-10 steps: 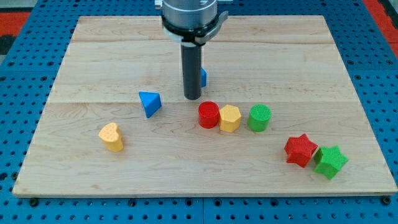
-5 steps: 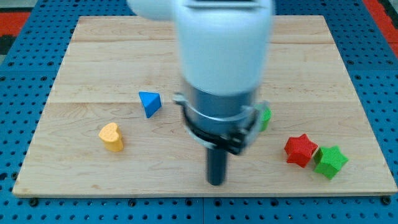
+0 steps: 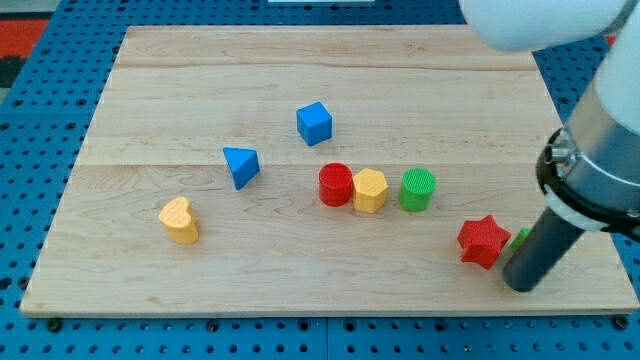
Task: Separate the green star and red star
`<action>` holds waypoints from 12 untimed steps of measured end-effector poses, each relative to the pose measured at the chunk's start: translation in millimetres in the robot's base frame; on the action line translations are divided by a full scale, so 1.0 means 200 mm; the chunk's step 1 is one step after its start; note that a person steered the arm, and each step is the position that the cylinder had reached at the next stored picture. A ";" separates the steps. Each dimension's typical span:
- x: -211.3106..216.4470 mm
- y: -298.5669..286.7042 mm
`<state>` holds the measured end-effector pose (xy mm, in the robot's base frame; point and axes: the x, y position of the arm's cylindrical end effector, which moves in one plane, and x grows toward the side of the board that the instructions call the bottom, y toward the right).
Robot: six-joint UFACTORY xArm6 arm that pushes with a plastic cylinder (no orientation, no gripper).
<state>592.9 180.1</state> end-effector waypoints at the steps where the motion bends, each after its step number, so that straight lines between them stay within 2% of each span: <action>1: 0.00 -0.15; 2: 0.02 -0.26; 3: 0.09 -0.23; 7: 0.03 0.10; 10: -0.06 -0.16; 12: -0.04 -0.26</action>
